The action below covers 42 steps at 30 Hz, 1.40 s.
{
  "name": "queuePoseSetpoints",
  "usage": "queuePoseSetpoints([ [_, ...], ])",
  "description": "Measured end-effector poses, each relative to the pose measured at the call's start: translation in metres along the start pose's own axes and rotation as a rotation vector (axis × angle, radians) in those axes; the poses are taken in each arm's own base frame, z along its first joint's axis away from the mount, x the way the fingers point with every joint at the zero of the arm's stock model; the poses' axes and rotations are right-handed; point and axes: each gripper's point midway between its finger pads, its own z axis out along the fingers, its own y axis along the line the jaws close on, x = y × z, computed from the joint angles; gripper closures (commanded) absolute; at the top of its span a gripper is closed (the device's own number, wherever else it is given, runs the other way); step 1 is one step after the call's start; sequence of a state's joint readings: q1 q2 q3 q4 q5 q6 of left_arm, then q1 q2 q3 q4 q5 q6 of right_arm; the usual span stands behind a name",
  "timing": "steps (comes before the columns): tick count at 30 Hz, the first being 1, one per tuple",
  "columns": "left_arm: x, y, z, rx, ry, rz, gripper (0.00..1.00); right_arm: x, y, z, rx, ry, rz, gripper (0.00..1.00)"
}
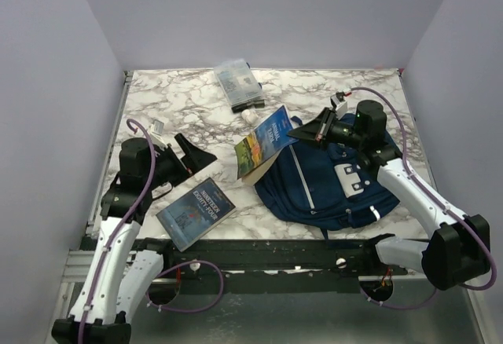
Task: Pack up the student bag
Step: Pick up the book from the center of the board.
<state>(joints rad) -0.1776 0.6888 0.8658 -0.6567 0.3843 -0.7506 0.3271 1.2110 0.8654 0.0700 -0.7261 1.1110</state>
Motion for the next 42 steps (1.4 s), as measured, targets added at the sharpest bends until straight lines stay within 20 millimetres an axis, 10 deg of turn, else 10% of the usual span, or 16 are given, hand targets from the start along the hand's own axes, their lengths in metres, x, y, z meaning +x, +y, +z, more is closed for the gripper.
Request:
queuePoseSetpoints([
  [6,0.031,0.019,0.037,0.181,0.125,-0.248,0.02,0.003,0.036,-0.010,-0.130,0.044,0.045,1.00],
  [25,0.007,-0.053,0.049,0.568,0.184,-0.316,0.03,0.012,0.110,-0.040,-0.445,0.136,0.128,1.00],
  [34,0.023,-0.105,0.026,0.752,0.273,-0.321,0.41,0.016,0.084,-0.033,-0.412,0.122,0.178,1.00],
  [42,0.028,-0.112,0.016,0.800,0.269,-0.374,0.80,0.015,0.062,-0.026,-0.320,0.060,0.149,1.00],
])
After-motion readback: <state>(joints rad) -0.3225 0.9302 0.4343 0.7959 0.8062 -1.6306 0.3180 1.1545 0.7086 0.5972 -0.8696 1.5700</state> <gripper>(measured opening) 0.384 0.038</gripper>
